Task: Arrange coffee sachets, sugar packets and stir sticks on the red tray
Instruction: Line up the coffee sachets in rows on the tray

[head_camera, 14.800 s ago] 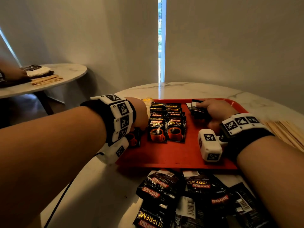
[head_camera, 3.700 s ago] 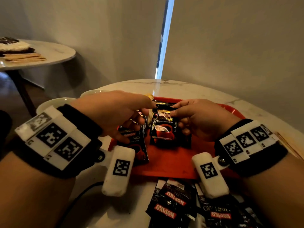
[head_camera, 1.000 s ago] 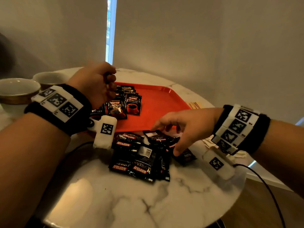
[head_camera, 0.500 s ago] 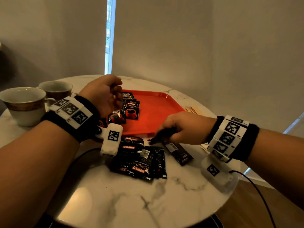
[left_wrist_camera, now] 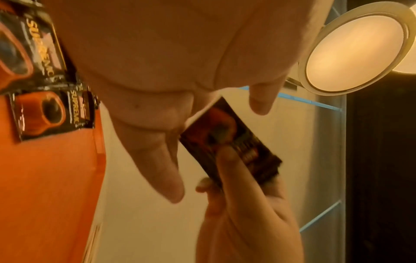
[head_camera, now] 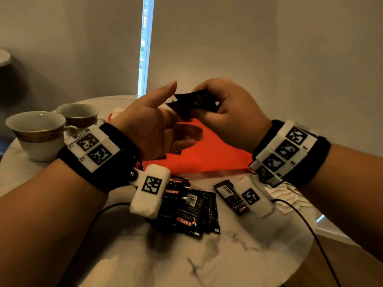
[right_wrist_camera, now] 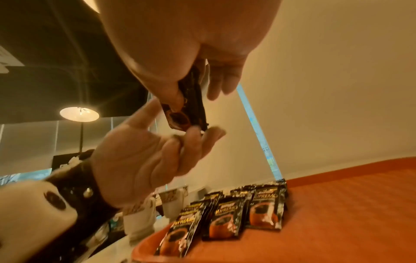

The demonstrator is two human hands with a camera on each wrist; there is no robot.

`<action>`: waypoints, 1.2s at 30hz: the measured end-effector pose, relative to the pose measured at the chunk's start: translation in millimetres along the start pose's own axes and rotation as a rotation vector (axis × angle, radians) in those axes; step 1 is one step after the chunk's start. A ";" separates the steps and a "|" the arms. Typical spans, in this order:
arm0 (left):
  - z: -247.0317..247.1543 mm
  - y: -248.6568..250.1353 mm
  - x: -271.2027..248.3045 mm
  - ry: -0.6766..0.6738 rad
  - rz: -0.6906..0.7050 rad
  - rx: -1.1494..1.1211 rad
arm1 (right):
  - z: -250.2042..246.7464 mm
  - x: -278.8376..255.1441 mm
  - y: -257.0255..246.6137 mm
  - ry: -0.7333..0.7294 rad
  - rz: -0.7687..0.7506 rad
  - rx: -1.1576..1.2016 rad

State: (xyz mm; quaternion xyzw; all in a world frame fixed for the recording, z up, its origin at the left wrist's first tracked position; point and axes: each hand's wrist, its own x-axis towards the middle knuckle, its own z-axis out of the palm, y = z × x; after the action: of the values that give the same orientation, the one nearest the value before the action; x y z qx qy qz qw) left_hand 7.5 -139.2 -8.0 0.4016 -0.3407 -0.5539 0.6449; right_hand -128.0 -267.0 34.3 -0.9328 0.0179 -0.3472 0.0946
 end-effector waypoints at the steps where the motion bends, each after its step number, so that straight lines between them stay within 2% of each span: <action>1: 1.7 -1.5 -0.4 -0.049 0.024 -0.014 | 6.9 0.6 -2.4 -0.009 -0.020 -0.007; 3: 5.0 -4.6 0.3 -0.035 0.092 -0.058 | 17.8 1.3 -4.9 -0.042 -0.018 0.003; 6: 7.3 -5.8 4.2 0.079 0.165 -0.144 | 19.0 -2.1 -6.9 -0.182 0.031 0.055; 11: 0.9 -5.9 7.3 0.384 0.078 -0.079 | 2.9 -12.7 6.0 -0.309 0.084 0.086; 12: -0.4 -4.5 6.0 0.411 0.081 -0.062 | -1.7 -14.1 9.4 -0.421 0.158 0.064; 15: -6.0 2.1 3.3 0.412 0.100 -0.079 | -12.1 -23.5 21.1 -0.952 0.394 -0.134; 16: -8.2 3.9 3.0 0.413 0.110 -0.109 | -12.4 -29.0 24.0 -1.084 0.438 -0.184; 18: -12.9 5.7 3.0 0.417 0.123 -0.153 | -10.1 -39.6 27.4 -1.222 0.464 -0.234; 20: -16.5 5.6 2.8 0.434 0.125 -0.158 | -4.6 -48.3 29.9 -1.280 0.466 -0.282; 24: -18.7 6.7 -0.4 0.414 0.119 -0.154 | 2.1 -60.7 34.9 -1.270 0.414 -0.418; 30: -14.3 4.4 -2.2 0.317 0.118 -0.106 | -2.1 -53.7 36.7 -1.177 0.302 -0.407; 33: -15.2 4.7 -4.1 0.276 0.134 -0.148 | -17.8 -30.4 34.7 -0.945 0.274 -0.297; 36: -14.9 4.9 -4.2 0.280 0.142 -0.118 | -32.6 -7.9 21.8 -0.651 0.392 0.115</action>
State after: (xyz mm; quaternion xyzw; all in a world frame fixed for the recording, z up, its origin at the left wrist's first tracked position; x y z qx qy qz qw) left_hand 22.2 -132.6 -10.2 0.4112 -0.2417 -0.4646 0.7460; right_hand -154.5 -293.0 49.2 -0.9663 0.1455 -0.0084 0.2120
